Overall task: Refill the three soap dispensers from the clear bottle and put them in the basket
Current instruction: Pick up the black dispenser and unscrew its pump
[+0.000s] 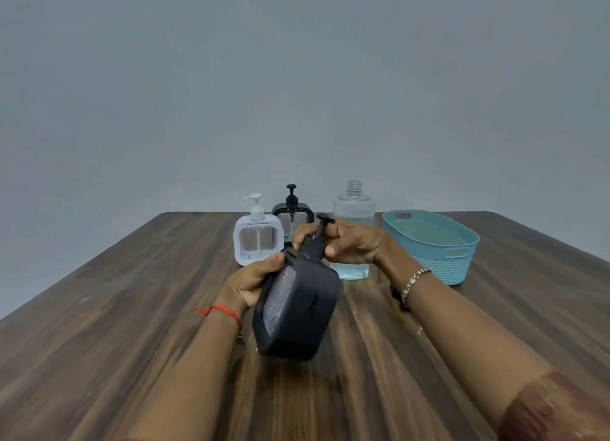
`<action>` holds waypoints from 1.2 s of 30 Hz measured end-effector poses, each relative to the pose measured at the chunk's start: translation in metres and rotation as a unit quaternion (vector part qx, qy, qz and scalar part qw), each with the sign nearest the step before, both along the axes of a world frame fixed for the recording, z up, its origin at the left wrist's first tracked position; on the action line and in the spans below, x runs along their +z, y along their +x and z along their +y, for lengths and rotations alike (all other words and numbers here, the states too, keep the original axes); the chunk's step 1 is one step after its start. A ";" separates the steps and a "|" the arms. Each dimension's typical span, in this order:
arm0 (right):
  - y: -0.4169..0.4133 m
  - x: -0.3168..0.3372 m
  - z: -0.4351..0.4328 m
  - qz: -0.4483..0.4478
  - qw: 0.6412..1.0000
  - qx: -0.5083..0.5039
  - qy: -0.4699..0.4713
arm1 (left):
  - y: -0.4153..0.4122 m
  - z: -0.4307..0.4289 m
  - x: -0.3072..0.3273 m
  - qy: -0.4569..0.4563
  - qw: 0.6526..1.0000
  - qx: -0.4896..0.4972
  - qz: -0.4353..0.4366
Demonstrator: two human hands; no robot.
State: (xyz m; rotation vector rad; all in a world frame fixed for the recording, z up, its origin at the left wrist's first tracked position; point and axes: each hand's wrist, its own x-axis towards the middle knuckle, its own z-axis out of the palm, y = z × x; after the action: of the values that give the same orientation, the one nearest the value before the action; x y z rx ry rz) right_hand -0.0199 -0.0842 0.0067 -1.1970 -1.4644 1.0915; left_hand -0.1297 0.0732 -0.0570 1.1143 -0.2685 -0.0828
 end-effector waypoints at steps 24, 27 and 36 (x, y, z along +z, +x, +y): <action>-0.016 0.004 0.003 -0.167 0.845 -0.508 0.030 | 0.014 -0.013 0.013 0.141 0.931 0.333 -0.045; -0.018 0.011 -0.001 -0.165 0.849 -0.499 0.059 | 0.014 -0.014 0.011 0.129 0.935 0.326 -0.047; 0.004 0.038 -0.026 -0.071 0.886 -0.420 0.185 | 0.009 -0.003 0.014 0.147 0.951 0.270 -0.035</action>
State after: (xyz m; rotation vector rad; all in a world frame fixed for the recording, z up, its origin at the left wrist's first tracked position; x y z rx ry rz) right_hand -0.0162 -0.1101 0.0452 -1.4286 -0.9979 0.1236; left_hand -0.1206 0.0700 -0.0431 1.4558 -0.0040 0.4178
